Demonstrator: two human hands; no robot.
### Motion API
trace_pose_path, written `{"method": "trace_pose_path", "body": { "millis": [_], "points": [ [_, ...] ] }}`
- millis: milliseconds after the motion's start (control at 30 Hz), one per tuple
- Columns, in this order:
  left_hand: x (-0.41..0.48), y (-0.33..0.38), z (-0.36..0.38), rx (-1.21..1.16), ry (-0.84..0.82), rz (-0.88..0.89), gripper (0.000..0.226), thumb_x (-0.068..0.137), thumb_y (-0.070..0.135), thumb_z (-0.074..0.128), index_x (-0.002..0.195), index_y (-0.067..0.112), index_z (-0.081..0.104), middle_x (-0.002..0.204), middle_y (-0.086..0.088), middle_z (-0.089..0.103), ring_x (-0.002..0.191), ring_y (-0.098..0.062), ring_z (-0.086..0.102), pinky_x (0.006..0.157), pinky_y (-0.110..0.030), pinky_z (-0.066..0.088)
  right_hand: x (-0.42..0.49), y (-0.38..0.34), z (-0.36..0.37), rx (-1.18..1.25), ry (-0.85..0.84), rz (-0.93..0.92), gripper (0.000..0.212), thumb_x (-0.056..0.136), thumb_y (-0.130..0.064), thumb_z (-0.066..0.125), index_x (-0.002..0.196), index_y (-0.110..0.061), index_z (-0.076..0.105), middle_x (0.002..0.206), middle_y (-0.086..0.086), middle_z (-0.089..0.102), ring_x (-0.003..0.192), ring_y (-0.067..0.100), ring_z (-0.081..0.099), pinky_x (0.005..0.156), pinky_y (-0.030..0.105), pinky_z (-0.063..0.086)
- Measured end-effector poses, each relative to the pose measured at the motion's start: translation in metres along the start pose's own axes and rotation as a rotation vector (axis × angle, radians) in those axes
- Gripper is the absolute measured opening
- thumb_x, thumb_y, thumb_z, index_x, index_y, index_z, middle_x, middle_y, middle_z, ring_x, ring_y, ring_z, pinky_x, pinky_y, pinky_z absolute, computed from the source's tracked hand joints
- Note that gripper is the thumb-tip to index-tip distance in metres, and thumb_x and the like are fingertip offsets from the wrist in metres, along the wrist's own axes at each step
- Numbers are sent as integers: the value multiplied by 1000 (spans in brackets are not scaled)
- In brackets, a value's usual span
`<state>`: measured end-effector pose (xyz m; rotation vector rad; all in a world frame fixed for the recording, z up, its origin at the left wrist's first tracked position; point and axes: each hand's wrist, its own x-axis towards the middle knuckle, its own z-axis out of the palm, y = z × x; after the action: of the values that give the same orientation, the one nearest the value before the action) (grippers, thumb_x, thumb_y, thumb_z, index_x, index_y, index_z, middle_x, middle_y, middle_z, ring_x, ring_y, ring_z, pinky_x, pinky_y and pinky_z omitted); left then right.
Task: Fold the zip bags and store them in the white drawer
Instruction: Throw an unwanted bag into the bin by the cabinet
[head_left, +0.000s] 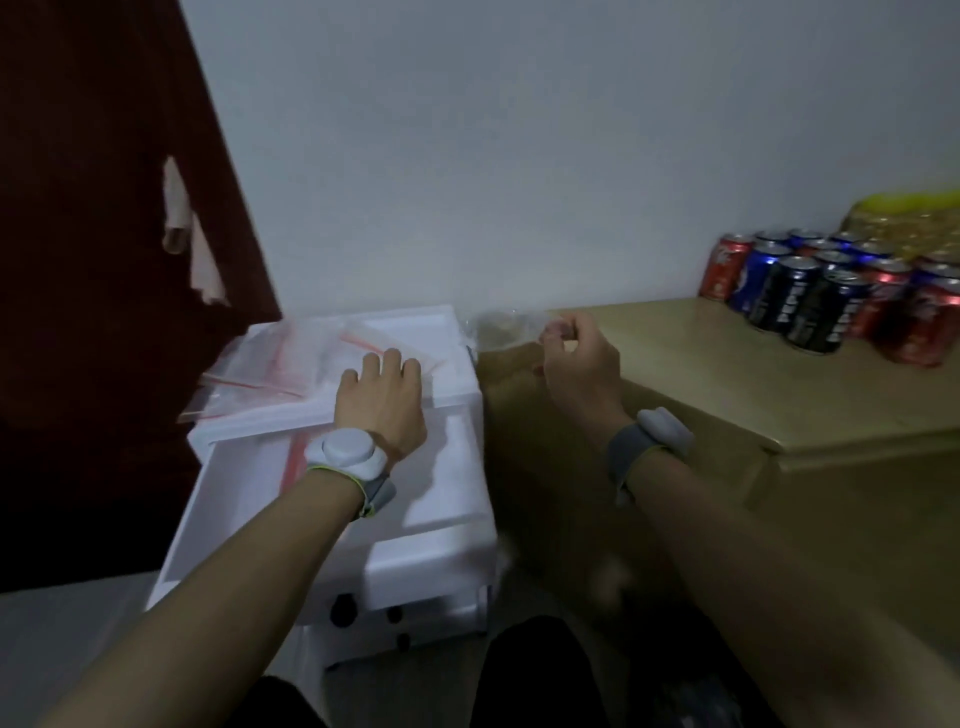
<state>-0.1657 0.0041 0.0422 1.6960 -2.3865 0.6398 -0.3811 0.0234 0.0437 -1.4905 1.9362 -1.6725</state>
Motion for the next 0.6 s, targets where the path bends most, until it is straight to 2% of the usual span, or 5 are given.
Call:
{"method": "trace_pose_path", "body": {
  "millis": [133, 233, 367, 500, 600],
  "points": [
    [23, 41, -14, -44, 24, 134, 26, 86, 24, 47, 110, 13, 48, 115, -11, 49, 104, -33, 46, 74, -39, 32, 19, 24, -42, -34, 130, 25, 11, 95, -33, 47, 88, -31, 55, 90, -8, 66, 77, 25, 69, 75, 48, 56],
    [41, 79, -17, -150, 10, 229, 25, 88, 26, 47, 111, 16, 51, 116, -8, 52, 104, -29, 49, 79, -37, 36, 29, 40, -73, -56, 191, 81, 17, 94, -39, 43, 87, -30, 56, 87, -8, 65, 77, 24, 69, 73, 48, 56],
    [53, 128, -15, -211, -25, 304, 38, 89, 31, 49, 124, 17, 53, 124, -7, 55, 112, -27, 53, 78, -35, 38, 35, 63, -106, -152, 233, 118, 24, 94, -49, 36, 90, -31, 51, 90, -5, 65, 82, 27, 68, 74, 50, 54],
    [67, 171, -18, -322, -171, 432, 49, 94, 30, 49, 141, 20, 40, 143, -7, 42, 127, -28, 45, 97, -40, 43, 35, 85, -140, -272, 233, 149, 22, 95, -45, 37, 89, -28, 49, 90, 1, 64, 83, 31, 64, 74, 51, 52],
    [74, 195, -15, -362, -235, 491, 62, 95, 27, 50, 152, 21, 25, 155, -8, 29, 137, -31, 34, 105, -46, 39, 35, 103, -160, -509, 132, 209, 24, 97, -35, 38, 88, -19, 53, 91, 9, 63, 80, 32, 55, 69, 39, 45]
  ]
}}
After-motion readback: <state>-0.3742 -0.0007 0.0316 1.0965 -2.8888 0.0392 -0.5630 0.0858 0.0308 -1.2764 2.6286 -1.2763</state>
